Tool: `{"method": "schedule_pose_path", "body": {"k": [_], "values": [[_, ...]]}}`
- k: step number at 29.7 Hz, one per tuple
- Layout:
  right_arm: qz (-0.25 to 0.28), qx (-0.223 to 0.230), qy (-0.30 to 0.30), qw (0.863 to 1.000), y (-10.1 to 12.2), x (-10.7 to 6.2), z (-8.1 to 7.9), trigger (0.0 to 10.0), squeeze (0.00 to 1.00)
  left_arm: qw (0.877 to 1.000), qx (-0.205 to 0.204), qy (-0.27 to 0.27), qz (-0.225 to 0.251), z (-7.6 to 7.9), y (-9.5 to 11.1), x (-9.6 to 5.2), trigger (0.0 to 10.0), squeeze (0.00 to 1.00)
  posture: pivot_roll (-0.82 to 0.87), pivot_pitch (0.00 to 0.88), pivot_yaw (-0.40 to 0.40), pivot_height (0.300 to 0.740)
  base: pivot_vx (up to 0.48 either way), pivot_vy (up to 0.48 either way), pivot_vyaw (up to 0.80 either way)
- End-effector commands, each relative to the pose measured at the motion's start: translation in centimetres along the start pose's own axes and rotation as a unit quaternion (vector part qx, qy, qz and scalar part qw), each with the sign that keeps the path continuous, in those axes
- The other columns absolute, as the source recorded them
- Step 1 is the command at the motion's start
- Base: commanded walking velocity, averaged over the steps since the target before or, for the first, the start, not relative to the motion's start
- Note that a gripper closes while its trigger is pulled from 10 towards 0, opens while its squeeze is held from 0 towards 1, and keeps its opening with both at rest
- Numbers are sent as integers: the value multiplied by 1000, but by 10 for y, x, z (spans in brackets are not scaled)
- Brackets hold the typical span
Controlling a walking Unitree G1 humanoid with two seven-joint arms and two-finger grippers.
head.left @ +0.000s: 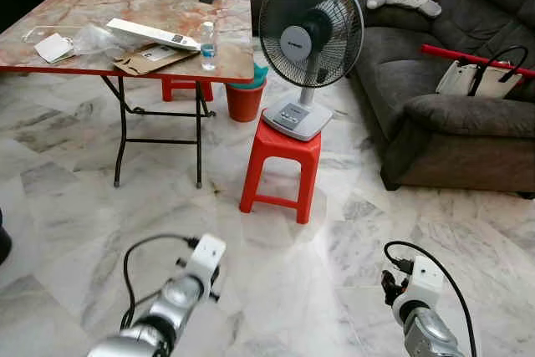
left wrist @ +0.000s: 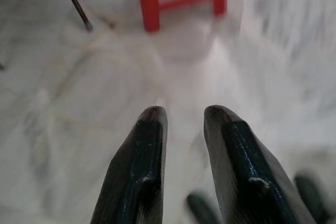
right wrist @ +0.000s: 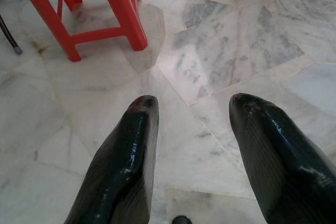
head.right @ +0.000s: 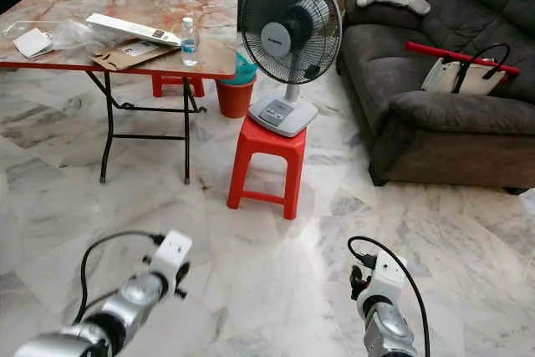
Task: Picking trash to rubbish bin
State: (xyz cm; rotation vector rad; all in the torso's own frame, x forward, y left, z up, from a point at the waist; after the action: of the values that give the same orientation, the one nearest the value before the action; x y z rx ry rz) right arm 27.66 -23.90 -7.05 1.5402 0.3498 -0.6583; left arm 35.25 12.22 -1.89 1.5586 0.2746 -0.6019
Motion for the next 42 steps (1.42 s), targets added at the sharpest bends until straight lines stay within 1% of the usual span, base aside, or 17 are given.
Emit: {"method": "schedule_pose_path", "body": {"k": [1,3,5,7,9,11,12,13,14,16,18,23,25,28,33,35,42], "values": [[-2,4,-7,1000,-1,-1,6,10000,0,999,-43,2,4,2,5,2,10000,0,-13,3,-104,740,0,0,0],[-2,5,-7,1000,-2,-1,6,10000,0,996,-89,6,4,3,6,3,10000,0,-15,4,-103,740,0,0,0],[-2,6,-7,1000,-2,-1,6,10000,0,995,-97,4,-2,5,3,2,10000,0,-18,3,-100,740,0,0,0],[-3,7,-6,1000,-2,-1,5,10000,0,995,-102,-2,-20,10,-12,0,10000,0,-18,3,-100,740,0,0,0],[-3,7,-6,1000,-2,-1,5,10000,0,994,-103,-2,-22,11,-13,0,10000,0,-18,3,-100,740,0,0,0],[-3,12,-1,1000,-4,-1,3,10000,0,992,-111,0,-63,13,-50,-9,10000,0,-27,5,-93,740,0,0,0],[-3,14,1,1000,-5,-2,2,10000,0,988,-126,11,-91,10,-77,-19,10000,0,-27,7,-92,740,0,0,0],[-3,17,0,1000,-5,-2,2,10000,0,983,-151,27,-104,2,-92,-26,10000,0,-25,7,-92,740,0,0,0],[-3,17,0,1000,-5,-2,2,10000,0,983,-151,27,-104,2,-92,-26,10000,0,-25,7,-92,740,0,0,0],[-3,20,0,1000,-5,-2,2,10000,0,978,-172,43,-110,-7,-103,-32,10000,0,-21,8,-91,740,0,0,0],[-5,21,2,1000,-7,-2,1,10000,0,976,-175,65,-114,-18,-114,-39,10000,0,-10,12,-96,740,0,0,0],[-9,21,2,1000,-10,-3,-1,10000,0,976,-159,107,-101,-36,-122,-48,10000,0,-12,15,-94,740,0,0,0],[-10,22,3,1000,-10,-3,-1,10000,0,978,-141,122,-95,-41,-121,-49,10000,0,-12,15,-95,740,0,0,0],[-14,19,3,1000,-14,-4,-1,10000,0,976,-143,144,-78,-48,-116,-49,10000,0,-22,10,-95,740,0,0,0],[-12,13,5,1000,-14,-4,-1,10000,0,976,-145,149,-73,-50,-112,-48,10000,0,-19,5,-93,740,0,0,0],[-12,15,4,1000,-14,-5,0,10000,0,978,-133,145,-74,-50,-112,-48,10000,0,-19,0,-90,740,0,0,656],[-17,18,-7,1000,-18,-6,5,10000,0,977,-134,148,-74,-49,-114,-49,10000,0,-20,0,-86,740,0,0,800]]}}
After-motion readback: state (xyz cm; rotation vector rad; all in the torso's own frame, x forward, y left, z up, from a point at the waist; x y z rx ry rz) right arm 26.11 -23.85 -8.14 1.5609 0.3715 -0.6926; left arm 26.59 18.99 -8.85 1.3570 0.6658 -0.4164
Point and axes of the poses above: a point about 5 cm out from each wrist's last joint towards the gripper, its own x axis pointing out of the wrist towards the gripper, its own y axis along the axis of the wrist's last joint, z = x × y, the point moved 5 cm from there along x, pointing out of the wrist towards the gripper, and after that the axes turned 12 degrees about -x, right-handed, at the moved point
